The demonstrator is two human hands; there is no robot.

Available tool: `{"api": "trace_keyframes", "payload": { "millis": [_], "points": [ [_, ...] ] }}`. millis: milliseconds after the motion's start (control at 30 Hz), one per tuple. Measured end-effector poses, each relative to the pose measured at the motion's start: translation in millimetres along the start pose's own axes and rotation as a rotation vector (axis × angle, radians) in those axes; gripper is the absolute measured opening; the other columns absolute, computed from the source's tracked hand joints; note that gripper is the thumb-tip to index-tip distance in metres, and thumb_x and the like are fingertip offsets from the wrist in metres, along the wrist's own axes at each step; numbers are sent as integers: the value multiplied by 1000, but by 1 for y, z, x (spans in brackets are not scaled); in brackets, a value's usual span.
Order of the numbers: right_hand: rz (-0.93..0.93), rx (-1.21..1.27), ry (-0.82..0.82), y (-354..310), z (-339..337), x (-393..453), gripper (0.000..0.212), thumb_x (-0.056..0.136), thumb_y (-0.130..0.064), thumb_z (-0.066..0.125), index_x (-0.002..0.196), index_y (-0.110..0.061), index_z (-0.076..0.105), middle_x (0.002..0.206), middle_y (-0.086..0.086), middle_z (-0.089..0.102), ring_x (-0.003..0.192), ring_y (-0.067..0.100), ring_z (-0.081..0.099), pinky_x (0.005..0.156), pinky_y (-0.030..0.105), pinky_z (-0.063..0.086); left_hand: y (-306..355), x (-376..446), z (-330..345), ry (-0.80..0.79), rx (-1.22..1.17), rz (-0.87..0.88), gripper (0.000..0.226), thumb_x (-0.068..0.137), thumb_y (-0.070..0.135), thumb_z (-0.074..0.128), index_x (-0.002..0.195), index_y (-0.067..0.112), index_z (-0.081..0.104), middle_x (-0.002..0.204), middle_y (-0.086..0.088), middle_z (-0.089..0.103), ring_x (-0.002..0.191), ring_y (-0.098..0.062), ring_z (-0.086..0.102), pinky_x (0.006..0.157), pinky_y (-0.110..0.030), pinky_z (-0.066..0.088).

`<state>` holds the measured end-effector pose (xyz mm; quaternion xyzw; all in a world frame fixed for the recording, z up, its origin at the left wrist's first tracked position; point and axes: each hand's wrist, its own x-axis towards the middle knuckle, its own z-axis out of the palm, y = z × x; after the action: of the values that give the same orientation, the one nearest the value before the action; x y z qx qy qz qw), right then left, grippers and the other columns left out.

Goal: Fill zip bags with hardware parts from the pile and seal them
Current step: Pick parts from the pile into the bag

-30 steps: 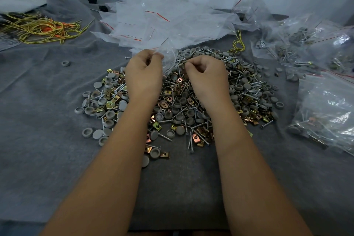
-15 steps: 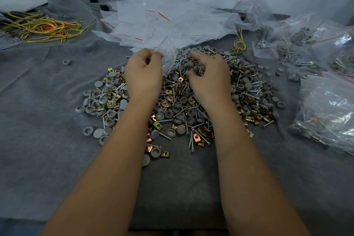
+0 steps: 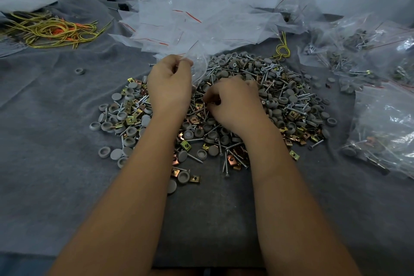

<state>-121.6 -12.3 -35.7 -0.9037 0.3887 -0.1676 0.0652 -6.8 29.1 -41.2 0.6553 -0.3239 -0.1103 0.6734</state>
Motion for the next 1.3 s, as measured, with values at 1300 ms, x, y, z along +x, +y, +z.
{"api": "trace_keyframes", "payload": {
  "millis": [1300],
  "points": [
    [76, 717, 395, -3, 5, 4, 19, 86, -15, 69, 99, -28, 75, 108, -2, 55, 94, 8, 59, 82, 20, 47, 6, -6, -1, -140, 60, 41, 20, 83, 27, 53, 76, 29, 72, 43, 11, 48, 52, -16, 45, 62, -46, 55]
  ]
}}
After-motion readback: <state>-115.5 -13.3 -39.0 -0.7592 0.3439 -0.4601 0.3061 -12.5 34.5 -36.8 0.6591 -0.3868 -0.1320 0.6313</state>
